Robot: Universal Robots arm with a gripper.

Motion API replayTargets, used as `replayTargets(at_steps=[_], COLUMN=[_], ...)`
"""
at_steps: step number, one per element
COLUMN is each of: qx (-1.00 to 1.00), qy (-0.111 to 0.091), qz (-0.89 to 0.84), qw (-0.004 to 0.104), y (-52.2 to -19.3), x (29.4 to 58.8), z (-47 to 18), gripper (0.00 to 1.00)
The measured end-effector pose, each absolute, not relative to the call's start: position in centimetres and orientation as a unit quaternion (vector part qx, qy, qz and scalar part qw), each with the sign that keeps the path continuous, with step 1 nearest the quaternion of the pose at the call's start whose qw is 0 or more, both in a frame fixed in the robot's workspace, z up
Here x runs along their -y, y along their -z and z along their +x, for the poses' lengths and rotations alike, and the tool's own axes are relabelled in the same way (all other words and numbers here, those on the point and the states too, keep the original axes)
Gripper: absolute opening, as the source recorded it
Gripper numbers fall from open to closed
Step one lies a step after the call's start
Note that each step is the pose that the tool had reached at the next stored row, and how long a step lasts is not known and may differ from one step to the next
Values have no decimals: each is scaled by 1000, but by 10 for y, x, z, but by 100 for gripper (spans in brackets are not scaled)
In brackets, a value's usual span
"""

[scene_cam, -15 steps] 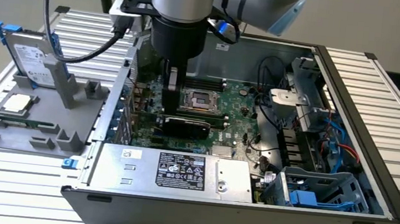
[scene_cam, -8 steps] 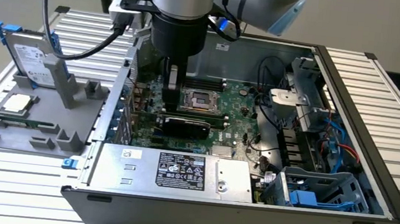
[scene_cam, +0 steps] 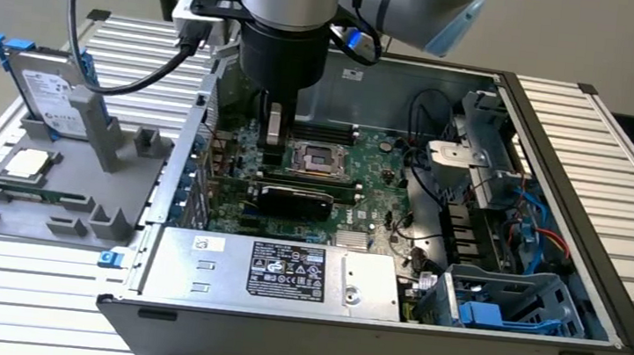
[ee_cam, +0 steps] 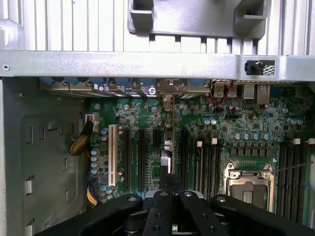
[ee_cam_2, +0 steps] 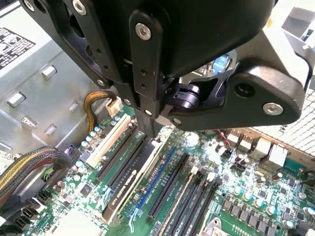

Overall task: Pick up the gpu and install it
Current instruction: 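Insert the gpu into the slot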

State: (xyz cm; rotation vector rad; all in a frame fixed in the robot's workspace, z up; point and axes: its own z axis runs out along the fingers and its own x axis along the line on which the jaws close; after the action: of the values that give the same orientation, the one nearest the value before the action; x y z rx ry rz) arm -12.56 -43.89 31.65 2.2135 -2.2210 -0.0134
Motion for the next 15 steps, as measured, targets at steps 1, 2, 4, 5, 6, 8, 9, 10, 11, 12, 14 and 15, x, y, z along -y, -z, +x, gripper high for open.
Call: replayTargets(at_steps=[1, 2, 4, 5, 6, 8, 9, 10, 11, 12, 14, 15], qx=[708, 708, 708, 708, 708, 708, 708, 708, 708, 708, 708, 708], qy=[4, 4, 4, 4, 4, 4, 4, 4, 4, 4, 4, 4], qz=[706, 706, 706, 706, 706, 706, 706, 706, 706, 706, 706, 706], qw=[3, 3, 3, 3, 3, 3, 3, 3, 3, 3, 3, 3], y=[-317, -317, -317, -317, -317, -317, -317, -317, -317, -317, -317, -317], x=[439, 439, 439, 439, 439, 439, 439, 439, 439, 439, 439, 439], z=[-126, -126, -126, -126, -126, -126, -126, -126, -126, -126, -126, -129], gripper=[0, 0, 0, 0, 0, 0, 0, 0, 0, 0, 0, 0])
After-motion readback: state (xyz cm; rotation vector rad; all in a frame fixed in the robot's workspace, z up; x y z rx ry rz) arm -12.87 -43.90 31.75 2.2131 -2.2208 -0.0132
